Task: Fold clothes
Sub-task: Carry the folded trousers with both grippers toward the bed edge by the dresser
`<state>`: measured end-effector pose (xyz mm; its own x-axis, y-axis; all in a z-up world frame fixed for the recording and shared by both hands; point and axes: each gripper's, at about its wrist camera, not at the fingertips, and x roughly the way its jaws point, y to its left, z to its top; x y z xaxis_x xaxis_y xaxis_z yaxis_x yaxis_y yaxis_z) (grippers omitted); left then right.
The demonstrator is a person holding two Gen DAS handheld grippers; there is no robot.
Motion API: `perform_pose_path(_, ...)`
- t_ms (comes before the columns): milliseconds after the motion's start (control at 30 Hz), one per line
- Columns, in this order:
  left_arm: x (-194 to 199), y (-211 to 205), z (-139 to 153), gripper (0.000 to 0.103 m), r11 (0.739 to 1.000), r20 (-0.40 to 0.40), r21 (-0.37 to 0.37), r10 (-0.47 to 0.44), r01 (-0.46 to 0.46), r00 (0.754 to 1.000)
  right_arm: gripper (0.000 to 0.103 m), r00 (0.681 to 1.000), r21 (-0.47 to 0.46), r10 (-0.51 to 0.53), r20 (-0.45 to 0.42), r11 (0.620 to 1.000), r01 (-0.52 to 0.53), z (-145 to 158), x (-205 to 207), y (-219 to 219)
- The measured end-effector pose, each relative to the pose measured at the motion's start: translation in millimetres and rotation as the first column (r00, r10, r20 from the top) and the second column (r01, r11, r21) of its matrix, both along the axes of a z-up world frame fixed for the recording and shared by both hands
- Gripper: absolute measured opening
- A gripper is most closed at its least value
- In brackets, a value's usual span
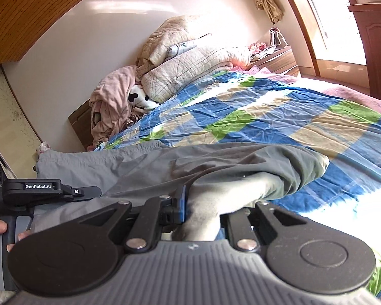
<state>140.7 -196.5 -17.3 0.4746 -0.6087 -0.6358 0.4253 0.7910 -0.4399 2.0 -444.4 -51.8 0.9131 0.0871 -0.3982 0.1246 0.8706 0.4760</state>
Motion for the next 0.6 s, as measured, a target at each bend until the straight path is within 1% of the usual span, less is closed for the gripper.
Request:
perform_pose_path(300, 26, -71, -9, 0.036, 0.994, 0.003, 0.023, -0.106, 0.106, 0.994, 0.014, 0.992, 0.006, -0.125, 0.005, 0.992, 0.124, -14, -10, -42)
perform_pose_path(600, 61, -134, -19, 0.036, 0.981, 0.021, 0.042, -0.19, 0.189, 0.981, 0.014, 0.974, -0.037, -0.225, 0.011, 0.974, 0.225, -21, -4, -69)
